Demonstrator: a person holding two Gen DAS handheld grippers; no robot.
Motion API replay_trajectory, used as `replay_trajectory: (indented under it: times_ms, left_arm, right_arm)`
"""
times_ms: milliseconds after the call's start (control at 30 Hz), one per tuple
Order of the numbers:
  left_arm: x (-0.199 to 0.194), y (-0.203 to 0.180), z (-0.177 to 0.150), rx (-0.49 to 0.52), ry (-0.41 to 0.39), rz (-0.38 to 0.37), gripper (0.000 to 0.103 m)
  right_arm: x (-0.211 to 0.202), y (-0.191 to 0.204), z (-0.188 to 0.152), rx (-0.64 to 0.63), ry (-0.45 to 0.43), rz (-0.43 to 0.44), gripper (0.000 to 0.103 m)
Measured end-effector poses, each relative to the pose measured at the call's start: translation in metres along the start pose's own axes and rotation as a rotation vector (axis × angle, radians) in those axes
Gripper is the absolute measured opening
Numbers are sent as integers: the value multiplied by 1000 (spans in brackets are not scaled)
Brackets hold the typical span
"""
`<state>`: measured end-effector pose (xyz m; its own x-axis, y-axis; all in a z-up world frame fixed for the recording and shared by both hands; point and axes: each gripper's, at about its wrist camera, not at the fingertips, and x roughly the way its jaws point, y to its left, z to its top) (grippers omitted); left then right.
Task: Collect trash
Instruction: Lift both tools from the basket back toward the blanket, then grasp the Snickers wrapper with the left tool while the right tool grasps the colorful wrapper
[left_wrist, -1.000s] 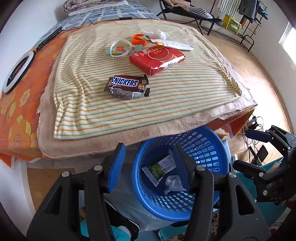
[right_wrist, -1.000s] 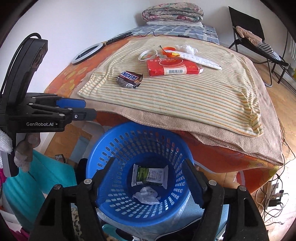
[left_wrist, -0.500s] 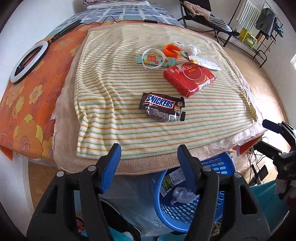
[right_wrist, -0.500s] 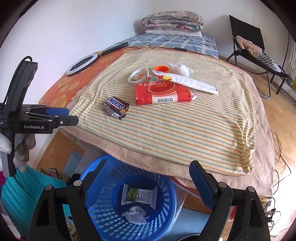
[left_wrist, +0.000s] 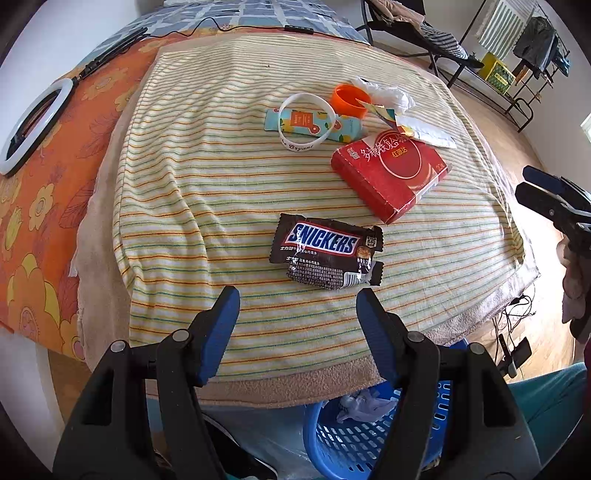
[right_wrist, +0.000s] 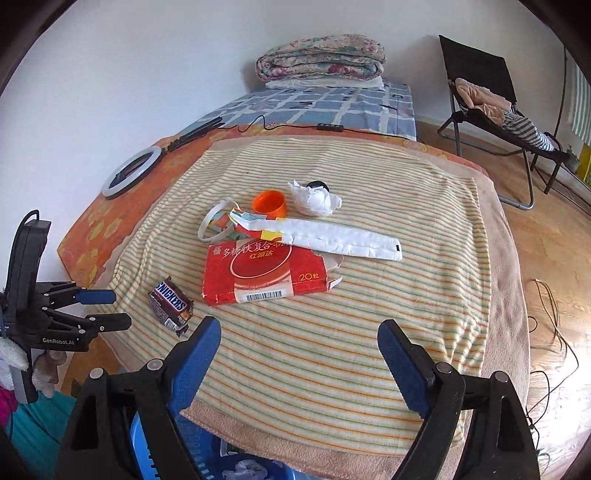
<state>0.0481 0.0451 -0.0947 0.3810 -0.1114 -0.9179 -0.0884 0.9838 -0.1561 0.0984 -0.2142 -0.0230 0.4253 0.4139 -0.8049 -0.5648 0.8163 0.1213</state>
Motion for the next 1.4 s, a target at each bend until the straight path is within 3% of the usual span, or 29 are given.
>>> replay_trajectory:
  times_ms: [200,367,500,600,900,933,1033,1100,1300,1400]
  left_arm:
    - [19,1,11,16,24,4,67]
    - [32,-1,20,34,38,4,66]
    - [43,-2,25,32,60,-9,50]
    - [48,-3,28,41,61,-4,45]
    - [52,-3,42,49,42,-10,7]
    - [52,-2,45,50,38,-9,6]
    - [52,-4,49,54,28,-7,5]
    - [51,-5,50,54,25,-10,4]
    - [42,0,46,59,7,2,4]
    - [37,0,44,57,-1,8,4]
  right_arm:
    - [40,-19,26,-123,49,-67,88]
    - [63,-26,44,-167,55,-38,88]
    - [84,-8,51,-263,67,-19,88]
    - [101,5,55,-307,74,-23,88]
    - [136,17,68,-324,43,-57,87]
    - [138,17,69,-317,41,-54,85]
    - [142,15,74,-289,40,-21,65]
    - [143,14,78,-265,43,-9,39]
    - [136,9,82,-240,28,11,16]
    - [128,1,84,-202,11,32,11]
